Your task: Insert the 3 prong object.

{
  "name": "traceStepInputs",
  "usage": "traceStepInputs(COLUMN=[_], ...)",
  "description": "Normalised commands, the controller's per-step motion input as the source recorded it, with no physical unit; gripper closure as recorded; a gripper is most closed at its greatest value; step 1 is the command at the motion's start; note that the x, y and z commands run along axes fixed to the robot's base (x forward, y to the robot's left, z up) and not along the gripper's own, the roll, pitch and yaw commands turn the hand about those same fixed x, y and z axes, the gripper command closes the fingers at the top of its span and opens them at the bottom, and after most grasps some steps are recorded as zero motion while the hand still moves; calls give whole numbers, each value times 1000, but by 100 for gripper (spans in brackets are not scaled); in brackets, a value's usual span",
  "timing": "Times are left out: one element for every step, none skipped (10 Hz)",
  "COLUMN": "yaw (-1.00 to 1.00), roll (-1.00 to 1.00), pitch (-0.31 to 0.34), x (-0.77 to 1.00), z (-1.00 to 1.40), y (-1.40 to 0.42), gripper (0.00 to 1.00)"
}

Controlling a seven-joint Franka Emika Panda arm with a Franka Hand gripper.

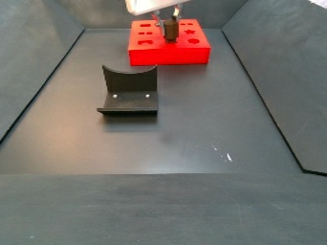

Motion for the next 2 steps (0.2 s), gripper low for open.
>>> traceStepInputs(yaw=[-40,0], roll=[0,0], pitch=[81,0], x=[0,0], z=[-63,0], y=[-11,0], gripper=[100,100])
